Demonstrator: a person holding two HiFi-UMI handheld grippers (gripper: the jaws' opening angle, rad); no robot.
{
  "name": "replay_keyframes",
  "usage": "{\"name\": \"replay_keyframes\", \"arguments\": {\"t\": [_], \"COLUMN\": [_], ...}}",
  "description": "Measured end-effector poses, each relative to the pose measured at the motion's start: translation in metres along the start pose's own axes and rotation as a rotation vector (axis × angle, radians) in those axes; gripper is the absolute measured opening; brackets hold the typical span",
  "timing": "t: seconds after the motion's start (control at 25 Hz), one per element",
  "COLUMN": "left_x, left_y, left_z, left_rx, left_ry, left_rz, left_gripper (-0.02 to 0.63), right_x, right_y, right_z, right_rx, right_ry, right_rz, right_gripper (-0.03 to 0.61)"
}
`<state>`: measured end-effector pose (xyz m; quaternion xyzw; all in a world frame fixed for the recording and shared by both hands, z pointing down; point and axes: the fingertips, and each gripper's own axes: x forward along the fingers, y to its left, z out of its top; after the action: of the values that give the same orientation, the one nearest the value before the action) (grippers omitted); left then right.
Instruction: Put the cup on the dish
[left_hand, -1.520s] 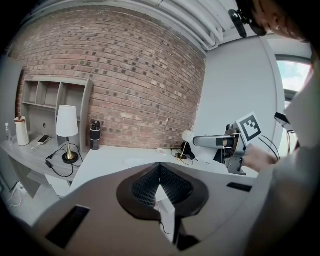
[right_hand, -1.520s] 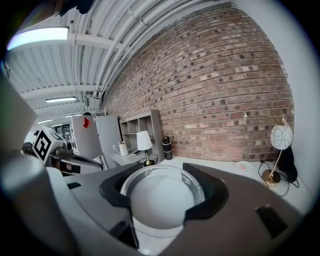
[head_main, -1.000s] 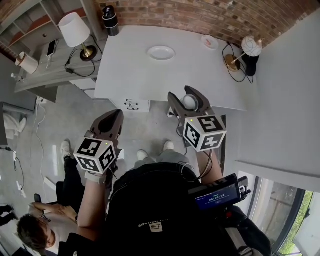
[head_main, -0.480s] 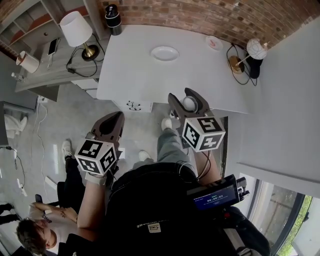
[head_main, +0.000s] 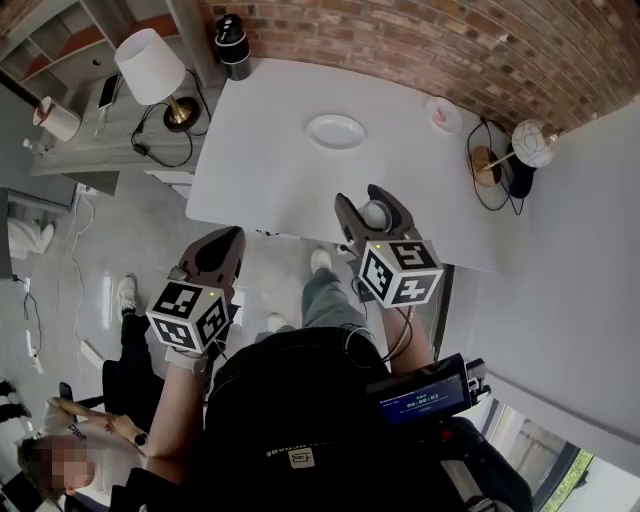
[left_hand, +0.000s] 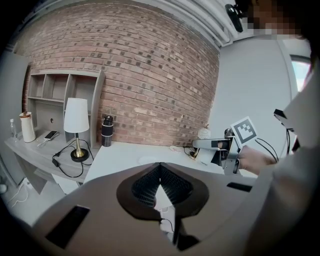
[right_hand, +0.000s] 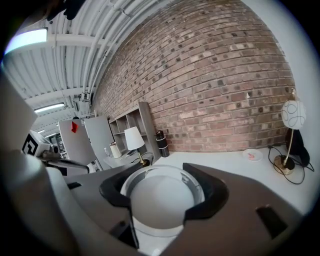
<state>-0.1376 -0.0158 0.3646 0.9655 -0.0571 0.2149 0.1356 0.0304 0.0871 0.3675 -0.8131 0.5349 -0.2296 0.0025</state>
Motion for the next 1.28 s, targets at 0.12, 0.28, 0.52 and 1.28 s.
{"name": "replay_keyframes", "arguments": {"t": [0.12,0.28,0.52,1.28], "left_x": [0.021,0.047,0.073,0.114], "left_y": [0.005,0.009,0.018,0.047], "left_z": [0.012,0.026,0.044,0.067], "left_rx": [-0.006,-0.009,-0.026,-0.115], "left_ry": [0.009,0.021,0.028,0.031], "left_rz": [0.025,0.049,0.109,0.298], "left_gripper": [0.005,0.005,0.005,0.005], "right_x": [0.023,0.051,0.09,0.198], "right_y": [-0.017,-0.038,-0.064,-0.11], "right_z": [0.008,0.018,0.031,0.045], "right_rx": [-0.011,-0.027,-0.027,-0.14], "right_ry": [0.019,0.041,0.069,0.146], "right_rz": [0.022,0.046,0.091,0.191], "right_gripper": [0.252,0.252,0.252,0.252]}}
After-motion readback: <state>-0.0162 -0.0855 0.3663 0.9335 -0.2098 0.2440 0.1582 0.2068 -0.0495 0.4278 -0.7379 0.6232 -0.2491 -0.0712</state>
